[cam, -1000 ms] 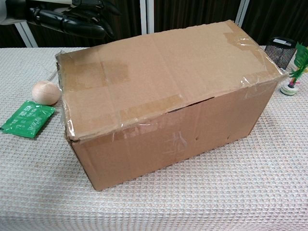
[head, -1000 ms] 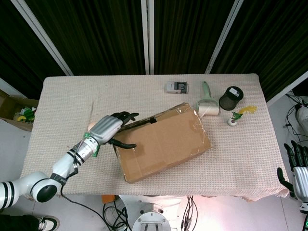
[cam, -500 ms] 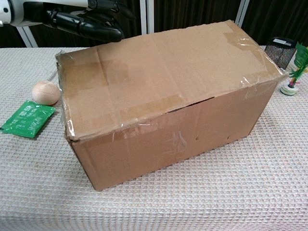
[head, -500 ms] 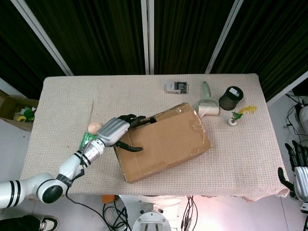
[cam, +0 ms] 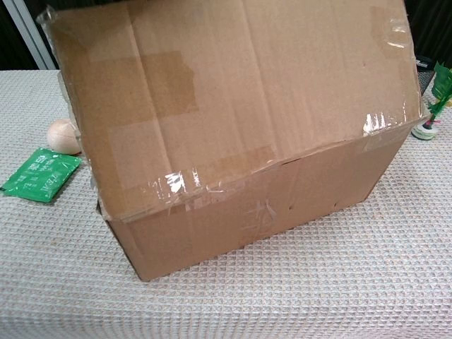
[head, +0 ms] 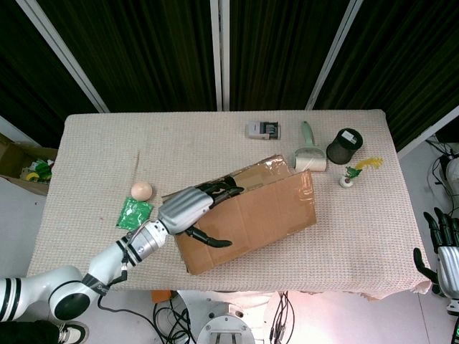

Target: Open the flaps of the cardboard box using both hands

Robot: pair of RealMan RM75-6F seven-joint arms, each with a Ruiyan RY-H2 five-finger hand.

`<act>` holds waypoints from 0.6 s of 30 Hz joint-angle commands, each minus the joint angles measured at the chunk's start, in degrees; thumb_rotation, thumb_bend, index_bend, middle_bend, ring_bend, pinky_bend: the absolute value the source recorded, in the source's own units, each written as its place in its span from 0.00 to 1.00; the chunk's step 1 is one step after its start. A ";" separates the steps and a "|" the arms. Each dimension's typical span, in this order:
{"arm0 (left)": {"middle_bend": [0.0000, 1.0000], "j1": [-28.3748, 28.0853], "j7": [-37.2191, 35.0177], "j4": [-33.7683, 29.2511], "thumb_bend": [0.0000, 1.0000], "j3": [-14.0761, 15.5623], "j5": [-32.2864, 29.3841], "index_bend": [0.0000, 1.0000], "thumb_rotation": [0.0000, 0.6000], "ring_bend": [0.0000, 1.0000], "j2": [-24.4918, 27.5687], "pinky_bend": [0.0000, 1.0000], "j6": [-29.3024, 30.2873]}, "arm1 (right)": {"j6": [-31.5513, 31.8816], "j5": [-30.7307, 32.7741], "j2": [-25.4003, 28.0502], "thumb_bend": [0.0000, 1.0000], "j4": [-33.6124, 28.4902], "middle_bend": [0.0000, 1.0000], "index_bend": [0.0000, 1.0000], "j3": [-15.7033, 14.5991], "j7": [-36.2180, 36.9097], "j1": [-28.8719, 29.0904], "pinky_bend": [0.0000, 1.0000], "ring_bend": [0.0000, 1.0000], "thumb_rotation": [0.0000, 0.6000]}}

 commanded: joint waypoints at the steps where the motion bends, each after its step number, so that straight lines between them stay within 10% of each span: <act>1: 0.33 -0.96 -4.08 -3.96 0.00 -2.01 -0.43 0.03 0.27 0.08 2.73 0.18 -2.37 | -0.03 -0.09 -0.07 0.42 -0.02 0.00 0.00 -0.03 0.04 0.07 0.00 0.00 1.00; 18: 0.44 -1.35 -28.71 -10.71 0.00 -9.23 -3.66 0.01 0.12 0.10 8.66 0.18 -12.74 | 0.06 -0.45 -0.40 0.39 1.19 0.00 0.00 -0.21 0.96 0.17 0.00 0.00 1.00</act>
